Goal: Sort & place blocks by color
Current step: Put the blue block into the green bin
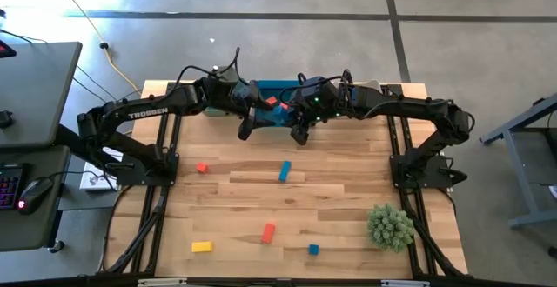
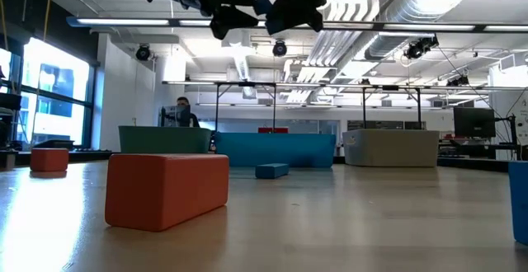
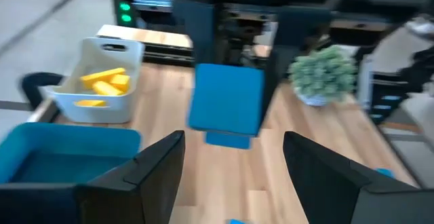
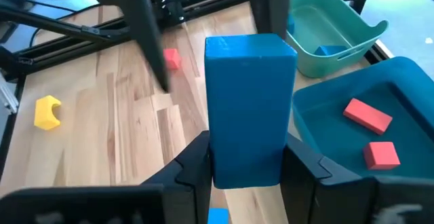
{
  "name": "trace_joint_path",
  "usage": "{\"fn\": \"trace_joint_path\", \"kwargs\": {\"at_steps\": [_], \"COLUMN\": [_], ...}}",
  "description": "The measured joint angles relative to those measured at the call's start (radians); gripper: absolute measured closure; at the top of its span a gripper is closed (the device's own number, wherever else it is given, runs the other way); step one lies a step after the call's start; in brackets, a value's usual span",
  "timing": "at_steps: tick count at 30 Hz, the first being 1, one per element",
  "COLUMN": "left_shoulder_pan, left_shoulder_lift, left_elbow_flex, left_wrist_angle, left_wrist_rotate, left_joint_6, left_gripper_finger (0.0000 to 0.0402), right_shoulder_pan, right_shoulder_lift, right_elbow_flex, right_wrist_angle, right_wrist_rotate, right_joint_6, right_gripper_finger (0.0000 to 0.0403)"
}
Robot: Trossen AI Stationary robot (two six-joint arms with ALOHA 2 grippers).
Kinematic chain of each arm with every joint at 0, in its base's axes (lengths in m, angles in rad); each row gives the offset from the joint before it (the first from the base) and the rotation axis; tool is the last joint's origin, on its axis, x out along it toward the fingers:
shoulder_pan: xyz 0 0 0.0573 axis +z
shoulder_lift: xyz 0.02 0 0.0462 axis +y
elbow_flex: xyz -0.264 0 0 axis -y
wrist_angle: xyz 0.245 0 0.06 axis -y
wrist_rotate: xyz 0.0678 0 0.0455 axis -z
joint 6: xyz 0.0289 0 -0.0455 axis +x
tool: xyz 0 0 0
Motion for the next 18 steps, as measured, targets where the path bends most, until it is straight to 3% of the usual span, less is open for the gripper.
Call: {"fn": "trace_joint_path", "kwargs": {"at_steps": [8, 18], "left_shoulder_pan": [-0.003, -0.003], "left_shoulder_lift": [0.000, 0.000], "left_elbow_flex": [0.000, 0.000], "left_wrist_angle": [0.067, 0.102], "left_wrist_rotate": [0.028, 0.027], "left_joint_6": [-0.066, -0.100], "left_gripper_finger": [0.0161, 0.0161], "right_shoulder_pan": [0.010, 0.027], "right_shoulder_lift": [0.000, 0.000], "right_elbow_flex": [0.000, 0.000], "right_wrist_angle": [0.000, -0.002], "right_wrist_rotate": [-0.053, -0.042], "right_joint_6": [0.000, 0.001], "right_gripper_finger": [0.0299, 0.0299]}}
